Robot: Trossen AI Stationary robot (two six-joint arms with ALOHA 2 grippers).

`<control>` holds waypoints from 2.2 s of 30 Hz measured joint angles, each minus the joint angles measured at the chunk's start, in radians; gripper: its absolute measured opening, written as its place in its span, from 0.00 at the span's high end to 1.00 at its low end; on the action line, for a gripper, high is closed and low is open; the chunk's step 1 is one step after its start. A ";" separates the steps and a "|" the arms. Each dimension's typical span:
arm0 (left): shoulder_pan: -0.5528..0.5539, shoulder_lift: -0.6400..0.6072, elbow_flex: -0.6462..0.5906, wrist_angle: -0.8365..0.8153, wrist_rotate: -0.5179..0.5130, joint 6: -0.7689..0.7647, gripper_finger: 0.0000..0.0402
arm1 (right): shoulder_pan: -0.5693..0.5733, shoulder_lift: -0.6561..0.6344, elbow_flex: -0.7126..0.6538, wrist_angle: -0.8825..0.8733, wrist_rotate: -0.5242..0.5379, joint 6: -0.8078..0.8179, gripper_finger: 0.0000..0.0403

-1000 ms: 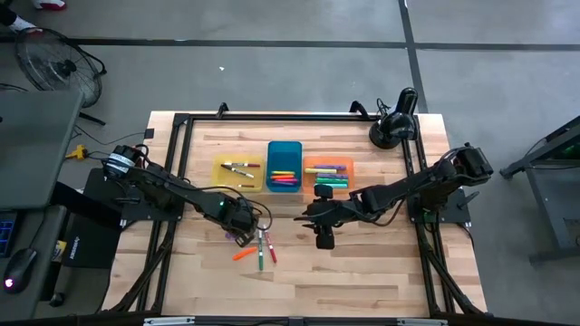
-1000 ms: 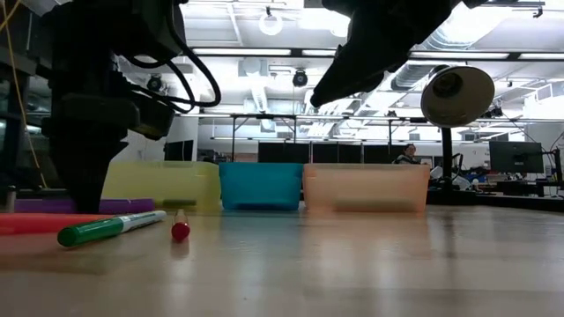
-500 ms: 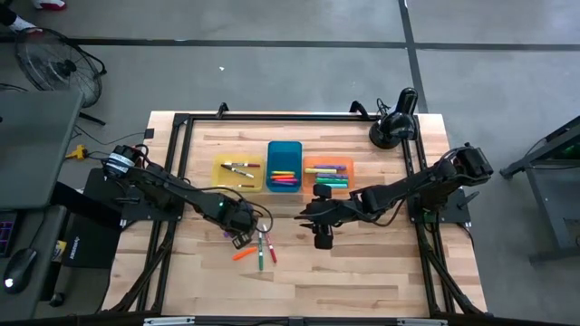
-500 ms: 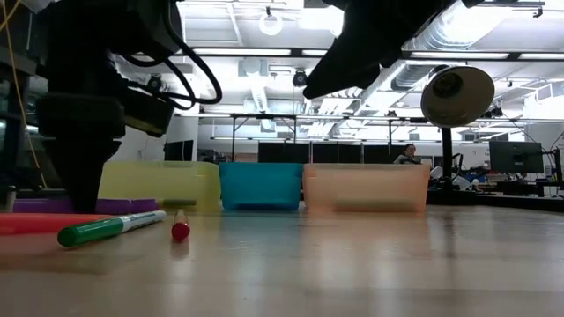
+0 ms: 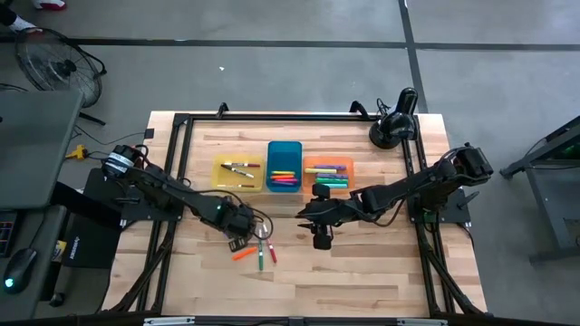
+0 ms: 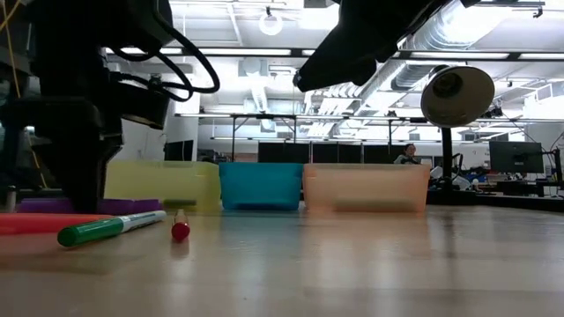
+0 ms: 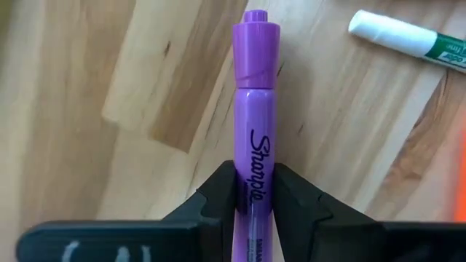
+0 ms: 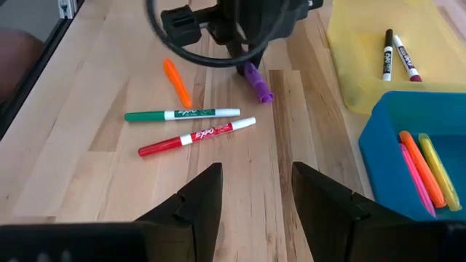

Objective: Pick & Place Markers
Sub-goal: Put the dark violet highlighter into the orange bin

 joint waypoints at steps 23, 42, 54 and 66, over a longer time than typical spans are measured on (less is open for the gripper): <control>-0.126 -0.095 0.001 0.088 -0.397 0.129 0.84 | 0.006 0.013 0.000 0.180 0.026 -0.050 0.62; -0.240 -0.505 -0.239 0.412 -0.553 0.329 0.84 | 0.005 0.114 -0.001 0.594 0.072 -0.208 0.62; -0.244 -0.597 -0.361 0.883 -0.490 0.647 0.84 | -0.002 0.239 0.000 0.840 0.048 -0.252 0.62; -0.243 -0.596 -0.362 1.043 -0.412 0.783 0.83 | -0.024 0.264 0.000 0.974 -0.075 -0.235 0.62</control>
